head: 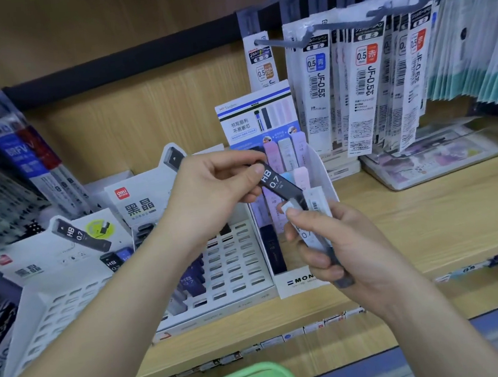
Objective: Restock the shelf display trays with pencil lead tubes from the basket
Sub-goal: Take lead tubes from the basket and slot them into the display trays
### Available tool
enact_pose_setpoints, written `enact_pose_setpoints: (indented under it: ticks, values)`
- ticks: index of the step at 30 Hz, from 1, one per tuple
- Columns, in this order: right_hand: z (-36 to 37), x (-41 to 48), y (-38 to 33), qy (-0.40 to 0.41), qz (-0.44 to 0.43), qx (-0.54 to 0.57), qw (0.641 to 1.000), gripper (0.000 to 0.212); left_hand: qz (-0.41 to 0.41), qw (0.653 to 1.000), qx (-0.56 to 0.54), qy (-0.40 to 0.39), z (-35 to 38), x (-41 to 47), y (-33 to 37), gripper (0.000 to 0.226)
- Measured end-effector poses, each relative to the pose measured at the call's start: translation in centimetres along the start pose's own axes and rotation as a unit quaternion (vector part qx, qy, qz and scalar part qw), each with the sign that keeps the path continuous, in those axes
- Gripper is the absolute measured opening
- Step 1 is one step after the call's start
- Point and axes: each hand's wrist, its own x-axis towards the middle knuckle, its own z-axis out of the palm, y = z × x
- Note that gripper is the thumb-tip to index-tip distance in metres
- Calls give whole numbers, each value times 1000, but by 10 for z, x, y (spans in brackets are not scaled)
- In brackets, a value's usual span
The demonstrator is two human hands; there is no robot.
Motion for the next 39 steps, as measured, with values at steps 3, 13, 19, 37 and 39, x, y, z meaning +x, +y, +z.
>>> enact_pose_setpoints:
  ticks: [3, 13, 19, 37, 39]
  values:
    - [7, 1, 0, -1, -2, 9, 1000, 30, 17, 999, 19, 43, -18, -2, 4, 12]
    - [27, 4, 11, 28, 50, 166, 984, 21, -7, 962, 261, 82, -79, -6, -9, 14]
    - [38, 4, 20, 0, 61, 67, 996, 24, 43, 931, 336, 139, -104, -17, -21, 14]
    - [93, -5, 51, -91, 124, 6, 988, 30, -19, 887, 439, 145, -198, -69, -102, 17]
    - [94, -5, 52, -90, 127, 9, 988, 28, 2, 882, 452, 131, -198, -68, -105, 18]
